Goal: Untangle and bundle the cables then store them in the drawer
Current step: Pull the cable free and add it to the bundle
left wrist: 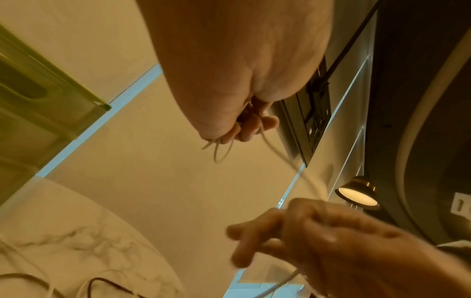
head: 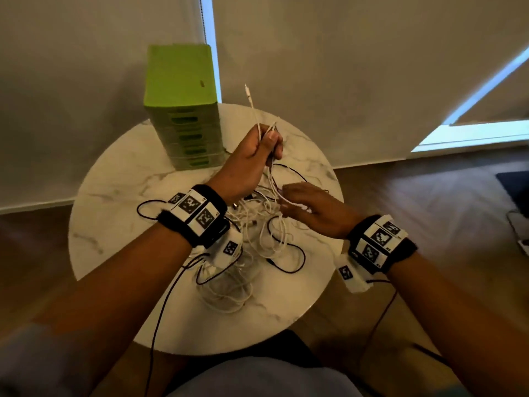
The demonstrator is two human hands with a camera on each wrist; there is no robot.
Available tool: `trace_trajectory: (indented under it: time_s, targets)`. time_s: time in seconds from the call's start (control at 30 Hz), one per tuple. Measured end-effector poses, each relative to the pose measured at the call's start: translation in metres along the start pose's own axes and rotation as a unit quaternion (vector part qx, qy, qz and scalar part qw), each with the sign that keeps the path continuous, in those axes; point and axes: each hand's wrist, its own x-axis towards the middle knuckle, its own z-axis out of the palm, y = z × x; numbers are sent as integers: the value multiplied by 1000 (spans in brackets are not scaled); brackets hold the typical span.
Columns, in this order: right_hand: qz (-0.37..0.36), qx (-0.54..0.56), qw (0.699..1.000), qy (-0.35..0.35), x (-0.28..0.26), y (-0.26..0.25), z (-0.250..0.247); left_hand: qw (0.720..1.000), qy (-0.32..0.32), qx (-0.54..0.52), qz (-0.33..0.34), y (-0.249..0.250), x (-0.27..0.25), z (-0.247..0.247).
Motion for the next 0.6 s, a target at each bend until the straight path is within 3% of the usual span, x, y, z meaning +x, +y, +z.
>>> trace_trajectory:
  time_s: [0.07,0.17,0.33,0.5,0.57,0.6]
  targets:
    - [24,27,999,32,-16,-4,-11,1000,0,17,-6,-8,3,1]
    - [118,86,988,48,-36,-6,-18,998,-15,56,-16,-24,3,9]
    - [234,32,971,-22,-64,22,5,993,-12,89,-76,-51,-6,19]
    - [406,47,906,-113,-119,77,55,992,-7,11,-126,-54,-24,17]
    - [426,31,893,-139,-128,90,77,989,-19,-11,-143,-58,-32,20]
    - [417,24,901,-119,-125,91,87,988,-18,-21,-153,-60,-35,22]
